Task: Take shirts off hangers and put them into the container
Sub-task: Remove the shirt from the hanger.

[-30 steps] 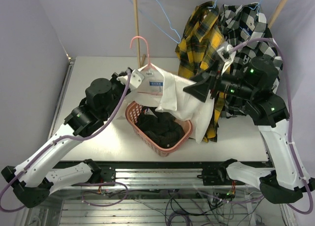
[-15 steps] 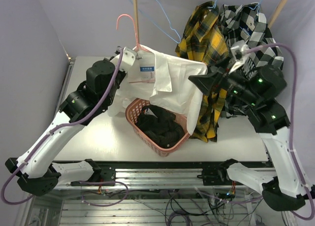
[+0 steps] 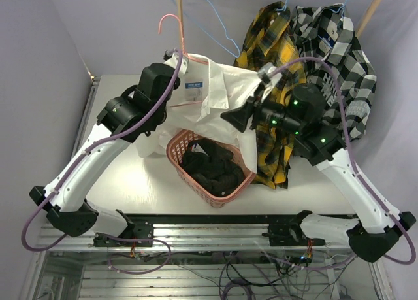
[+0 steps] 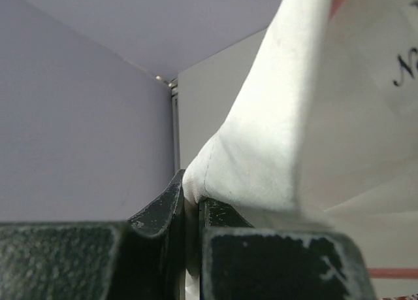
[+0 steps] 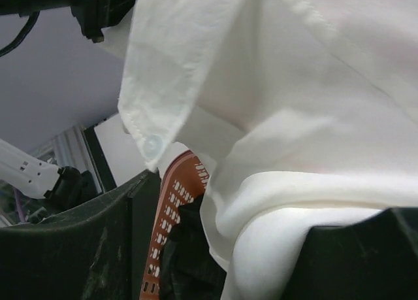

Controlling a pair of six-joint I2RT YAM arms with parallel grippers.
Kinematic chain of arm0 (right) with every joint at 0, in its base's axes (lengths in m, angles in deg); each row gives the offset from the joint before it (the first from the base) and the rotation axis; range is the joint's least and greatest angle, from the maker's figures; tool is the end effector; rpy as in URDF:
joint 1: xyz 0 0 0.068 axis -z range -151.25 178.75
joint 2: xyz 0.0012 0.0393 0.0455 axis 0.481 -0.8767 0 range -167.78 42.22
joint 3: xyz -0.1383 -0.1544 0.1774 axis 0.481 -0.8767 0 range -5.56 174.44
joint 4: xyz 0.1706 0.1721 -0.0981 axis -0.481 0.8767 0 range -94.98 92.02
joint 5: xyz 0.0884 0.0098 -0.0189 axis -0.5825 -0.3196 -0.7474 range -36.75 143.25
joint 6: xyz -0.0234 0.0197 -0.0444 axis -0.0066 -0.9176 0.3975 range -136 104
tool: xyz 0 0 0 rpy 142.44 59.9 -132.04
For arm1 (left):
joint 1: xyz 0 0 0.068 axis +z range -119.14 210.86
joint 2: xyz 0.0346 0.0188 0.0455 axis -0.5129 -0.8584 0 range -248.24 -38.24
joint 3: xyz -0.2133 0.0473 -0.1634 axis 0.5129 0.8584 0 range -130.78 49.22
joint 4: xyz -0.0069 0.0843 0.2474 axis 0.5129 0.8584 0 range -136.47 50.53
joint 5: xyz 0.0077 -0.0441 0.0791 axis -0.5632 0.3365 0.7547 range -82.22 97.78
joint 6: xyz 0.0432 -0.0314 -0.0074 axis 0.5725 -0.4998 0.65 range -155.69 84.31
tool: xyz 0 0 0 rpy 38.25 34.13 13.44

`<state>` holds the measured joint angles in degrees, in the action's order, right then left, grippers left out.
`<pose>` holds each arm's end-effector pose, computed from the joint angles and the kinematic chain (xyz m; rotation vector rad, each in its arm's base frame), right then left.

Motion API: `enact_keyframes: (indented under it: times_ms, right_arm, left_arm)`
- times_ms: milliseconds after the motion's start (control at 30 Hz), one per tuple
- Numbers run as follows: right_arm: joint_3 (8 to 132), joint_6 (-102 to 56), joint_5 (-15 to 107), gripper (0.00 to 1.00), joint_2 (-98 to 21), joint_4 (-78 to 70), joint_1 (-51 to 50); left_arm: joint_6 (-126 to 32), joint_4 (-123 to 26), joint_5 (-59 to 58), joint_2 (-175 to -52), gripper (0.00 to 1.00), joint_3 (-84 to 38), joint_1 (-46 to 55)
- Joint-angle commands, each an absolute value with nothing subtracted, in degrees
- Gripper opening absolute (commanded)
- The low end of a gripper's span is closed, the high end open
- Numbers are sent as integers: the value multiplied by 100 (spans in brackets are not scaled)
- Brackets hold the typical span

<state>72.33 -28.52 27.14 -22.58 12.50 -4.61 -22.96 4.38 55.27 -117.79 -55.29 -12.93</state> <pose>0.1903 0.1440 0.4582 -0.6649 1.6015 0.9741 0.2038 -0.1590 0.4882 0.4221 1.8494 0.4686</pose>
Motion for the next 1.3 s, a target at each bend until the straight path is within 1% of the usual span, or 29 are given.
enact_keyframes:
  times_ms: [0, 100, 233, 400, 533, 600, 767, 900, 1067, 1200, 1267]
  right_arm:
    - [7425, -2425, 3570, 57, -2643, 1204, -1360]
    - [7653, -2353, 4584, 57, -2885, 1347, -1788]
    - [7599, -2557, 5652, 60, -2844, 1432, -1793]
    - [7278, -2735, 6864, 62, -2356, 1410, -1788]
    - [7531, -2823, 7984, 62, -2298, 1982, -1795]
    - [7609, -2840, 8326, 62, -2185, 2147, -1792]
    - [7415, -2730, 7910, 61, -1537, 1770, -1794]
    - [7734, -2623, 6907, 62, -1442, 1909, -1792]
    - [7841, -2596, 5185, 61, -1856, 1943, -1793]
    - [7527, -2654, 4172, 61, -2238, 1383, -1802]
    - [7378, -2734, 3938, 61, -2403, 1053, -1832]
  left_arm:
    - [-2693, 279, 5872, -11782, 7, -6048, -1305]
    - [-2656, 406, 5953, -11904, 7, -6318, -1303]
    - [-2645, 325, 6023, -11707, 7, -6302, -1304]
    - [-2469, 160, 6495, -11450, 7, -6153, -1296]
    - [-2472, 318, 6653, -11373, 7, -6397, -1291]
    - [-2513, 468, 6710, -11399, 7, -6514, -1297]
    - [-2456, 491, 6938, -11426, 7, -6379, -1296]
    - [-2613, 613, 6843, -11556, 7, -6344, -1292]
    - [-2917, 489, 6349, -11469, 7, -6098, -1295]
    - [-3192, 477, 5695, -11341, 7, -5967, -1291]
    - [-3268, 542, 5514, -11317, 7, -5945, -1292]
